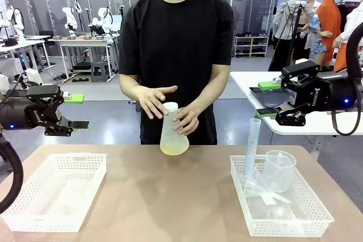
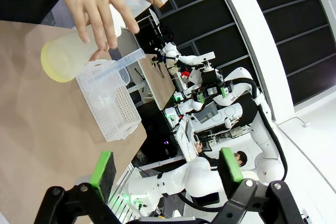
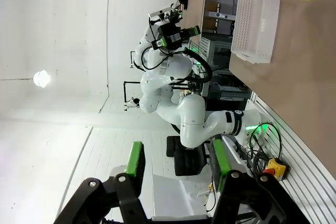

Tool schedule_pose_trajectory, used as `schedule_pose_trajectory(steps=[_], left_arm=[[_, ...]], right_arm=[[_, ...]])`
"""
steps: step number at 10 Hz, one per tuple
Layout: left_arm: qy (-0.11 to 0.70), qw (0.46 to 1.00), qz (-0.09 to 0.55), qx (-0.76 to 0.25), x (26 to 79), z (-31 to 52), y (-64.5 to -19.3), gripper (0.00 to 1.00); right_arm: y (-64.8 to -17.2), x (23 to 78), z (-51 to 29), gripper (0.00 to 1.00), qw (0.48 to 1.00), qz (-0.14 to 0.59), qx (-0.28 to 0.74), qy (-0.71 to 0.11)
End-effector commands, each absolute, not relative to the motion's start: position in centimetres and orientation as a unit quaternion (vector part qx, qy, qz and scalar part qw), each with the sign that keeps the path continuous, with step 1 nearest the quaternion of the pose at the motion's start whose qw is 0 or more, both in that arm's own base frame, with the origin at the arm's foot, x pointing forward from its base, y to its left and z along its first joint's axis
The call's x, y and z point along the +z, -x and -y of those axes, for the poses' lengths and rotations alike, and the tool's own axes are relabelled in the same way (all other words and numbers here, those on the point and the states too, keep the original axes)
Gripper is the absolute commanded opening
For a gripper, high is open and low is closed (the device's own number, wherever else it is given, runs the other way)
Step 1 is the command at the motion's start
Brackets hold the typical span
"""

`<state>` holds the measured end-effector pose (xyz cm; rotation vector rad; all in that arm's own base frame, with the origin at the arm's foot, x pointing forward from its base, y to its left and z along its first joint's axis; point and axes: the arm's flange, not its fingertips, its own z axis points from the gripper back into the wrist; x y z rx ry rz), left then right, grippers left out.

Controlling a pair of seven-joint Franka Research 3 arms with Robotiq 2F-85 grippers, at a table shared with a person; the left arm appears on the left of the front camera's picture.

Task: Prepare the solutions needed for the experiment.
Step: When the human places the Big flask in the center of the table, pick up the Big flask and place it in the left Organizing basket.

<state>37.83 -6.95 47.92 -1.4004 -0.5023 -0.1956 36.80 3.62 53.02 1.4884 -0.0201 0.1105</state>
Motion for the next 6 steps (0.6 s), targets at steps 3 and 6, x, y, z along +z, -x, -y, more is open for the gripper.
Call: schedule_pose_trajectory(steps=[3, 6], left_arm=[[0.638, 0.730, 0.228, -0.090, 47.97, 7.26, -37.84, 1.00], [0.638, 0.730, 0.228, -0.090, 47.97, 7.26, -37.84, 1.00]], right_arm=[[-36.75, 53.04, -3.54, 0.63, 0.732, 0.008, 0.053, -0.679], [-36.75, 53.04, -3.54, 0.63, 0.732, 0.008, 0.053, -0.679]])
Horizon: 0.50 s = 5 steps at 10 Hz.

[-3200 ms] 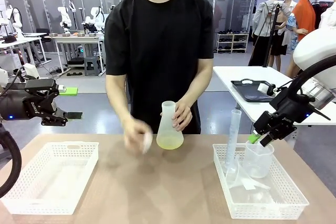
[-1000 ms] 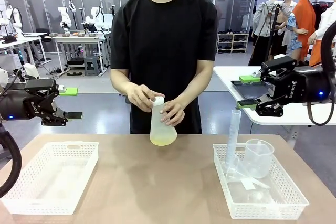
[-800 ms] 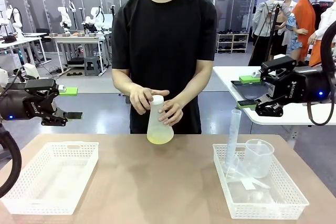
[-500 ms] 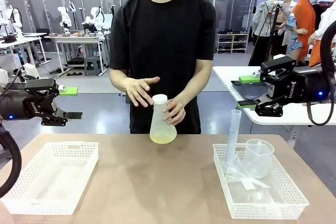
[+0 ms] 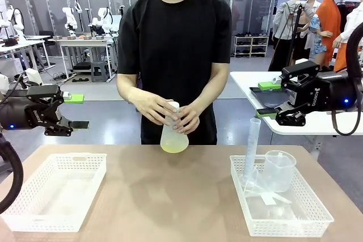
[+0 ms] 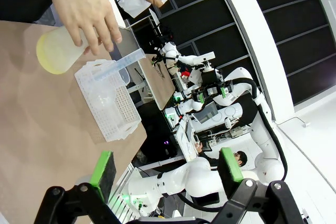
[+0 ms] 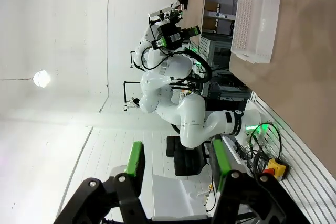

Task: Prepare the solutions needed for the experiment.
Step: When the human places the Big flask in the center of the table, pick up the Big flask and place it in the left Organizing basket.

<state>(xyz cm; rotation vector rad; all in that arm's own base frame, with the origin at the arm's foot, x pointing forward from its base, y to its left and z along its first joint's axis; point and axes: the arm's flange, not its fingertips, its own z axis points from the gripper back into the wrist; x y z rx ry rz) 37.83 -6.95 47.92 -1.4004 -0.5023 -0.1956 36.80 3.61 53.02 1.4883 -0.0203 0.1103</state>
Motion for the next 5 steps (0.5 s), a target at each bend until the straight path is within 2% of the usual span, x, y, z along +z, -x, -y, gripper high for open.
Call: schedule_pose_trajectory(steps=[1, 5], left_arm=[[0.638, 0.730, 0.228, -0.090, 47.97, 7.26, -37.84, 1.00], [0.638, 0.730, 0.228, -0.090, 47.97, 7.26, -37.84, 1.00]], right_arm=[[-36.75, 53.04, -3.54, 0.63, 0.732, 0.008, 0.053, -0.679], [-36.75, 53.04, -3.54, 0.63, 0.732, 0.008, 0.053, -0.679]])
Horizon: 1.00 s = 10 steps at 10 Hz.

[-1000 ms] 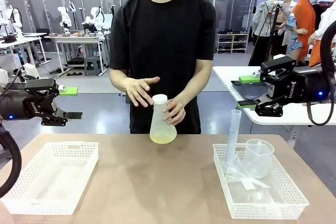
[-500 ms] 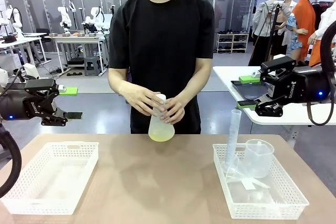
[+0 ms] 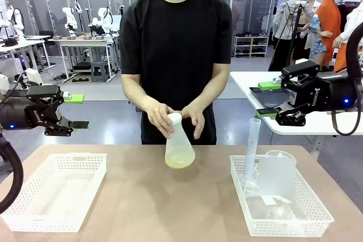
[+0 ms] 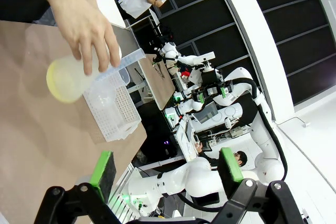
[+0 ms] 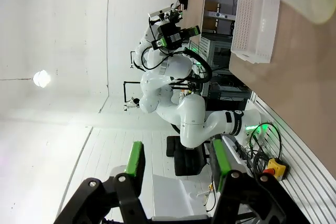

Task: Prepare the solutions needed for the experiment.
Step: When the human places the Big flask in the center of the table, pick up the Big flask and place it in the left Organizing basket.

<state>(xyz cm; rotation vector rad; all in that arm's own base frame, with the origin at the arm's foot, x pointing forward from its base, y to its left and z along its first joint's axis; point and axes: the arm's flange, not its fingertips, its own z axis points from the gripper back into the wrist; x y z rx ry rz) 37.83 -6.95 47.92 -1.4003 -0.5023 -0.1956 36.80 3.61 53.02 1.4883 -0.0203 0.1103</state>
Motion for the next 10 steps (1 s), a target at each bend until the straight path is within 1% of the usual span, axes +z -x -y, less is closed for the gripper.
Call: schedule_pose_trajectory(steps=[1, 10], left_arm=[[0.638, 0.730, 0.228, -0.090, 47.97, 7.26, -37.84, 1.00], [0.638, 0.730, 0.228, -0.090, 47.97, 7.26, -37.84, 1.00]], right_arm=[[-36.75, 53.04, -3.54, 0.63, 0.732, 0.008, 0.053, -0.679], [-36.75, 53.04, -3.54, 0.63, 0.732, 0.008, 0.053, -0.679]])
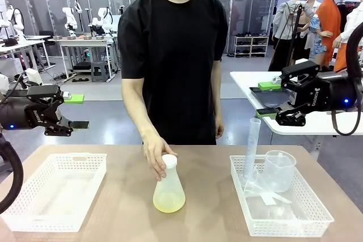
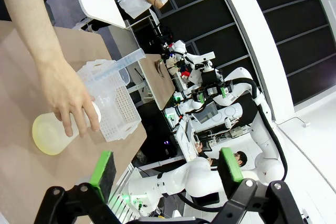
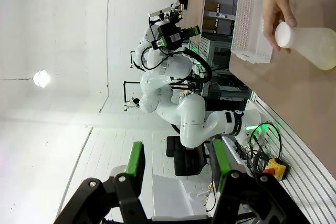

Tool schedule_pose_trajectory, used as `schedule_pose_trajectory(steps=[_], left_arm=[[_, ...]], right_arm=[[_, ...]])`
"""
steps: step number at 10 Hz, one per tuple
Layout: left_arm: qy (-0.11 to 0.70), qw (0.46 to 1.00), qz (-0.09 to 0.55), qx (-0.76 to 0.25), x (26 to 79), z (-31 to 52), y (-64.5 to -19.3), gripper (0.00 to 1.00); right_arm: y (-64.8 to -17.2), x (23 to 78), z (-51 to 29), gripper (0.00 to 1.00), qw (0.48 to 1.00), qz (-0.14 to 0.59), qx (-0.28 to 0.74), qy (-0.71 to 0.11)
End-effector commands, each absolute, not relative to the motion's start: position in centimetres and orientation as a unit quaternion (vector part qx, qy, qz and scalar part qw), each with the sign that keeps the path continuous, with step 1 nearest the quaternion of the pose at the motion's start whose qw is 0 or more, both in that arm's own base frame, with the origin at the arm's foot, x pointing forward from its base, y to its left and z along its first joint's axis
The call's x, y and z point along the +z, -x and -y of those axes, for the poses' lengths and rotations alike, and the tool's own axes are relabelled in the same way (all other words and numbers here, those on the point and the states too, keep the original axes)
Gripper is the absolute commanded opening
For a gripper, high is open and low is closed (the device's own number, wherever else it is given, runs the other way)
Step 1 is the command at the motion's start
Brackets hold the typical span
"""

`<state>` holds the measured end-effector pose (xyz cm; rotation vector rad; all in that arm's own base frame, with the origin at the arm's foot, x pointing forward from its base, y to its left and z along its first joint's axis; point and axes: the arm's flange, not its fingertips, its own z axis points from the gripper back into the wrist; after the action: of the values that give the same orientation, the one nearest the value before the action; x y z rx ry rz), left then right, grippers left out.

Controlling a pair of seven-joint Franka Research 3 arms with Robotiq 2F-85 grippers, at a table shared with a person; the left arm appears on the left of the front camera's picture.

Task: Prepare the solutions needed for the experiment.
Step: When the human places the Big flask in the center of the table, pick up the Big flask and place it in the left Organizing basket.

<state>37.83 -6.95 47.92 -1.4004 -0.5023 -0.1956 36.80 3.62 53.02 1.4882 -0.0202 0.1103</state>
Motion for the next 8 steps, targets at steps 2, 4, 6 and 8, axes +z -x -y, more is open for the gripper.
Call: schedule_pose_trajectory(steps=[2, 4, 6, 8], left_arm=[[0.638, 0.730, 0.228, -0.090, 48.0, 7.3, -37.8, 1.00], [0.638, 0.730, 0.228, -0.090, 48.0, 7.3, -37.8, 1.00], [0.621, 0.735, 0.249, -0.108, 46.9, 6.4, -38.8, 1.00], [0.592, 0.726, 0.310, -0.163, 45.7, 6.5, -40.8, 1.00]], right_arm=[[-36.8, 53.0, -3.5, 0.63, 0.732, 0.008, 0.053, -0.679], [-36.8, 53.0, -3.5, 0.63, 0.732, 0.008, 0.053, -0.679], [-36.8, 53.0, -3.5, 0.63, 0.732, 0.008, 0.053, -0.679], [-36.8, 53.0, -3.5, 0.63, 0.732, 0.008, 0.053, -0.679]])
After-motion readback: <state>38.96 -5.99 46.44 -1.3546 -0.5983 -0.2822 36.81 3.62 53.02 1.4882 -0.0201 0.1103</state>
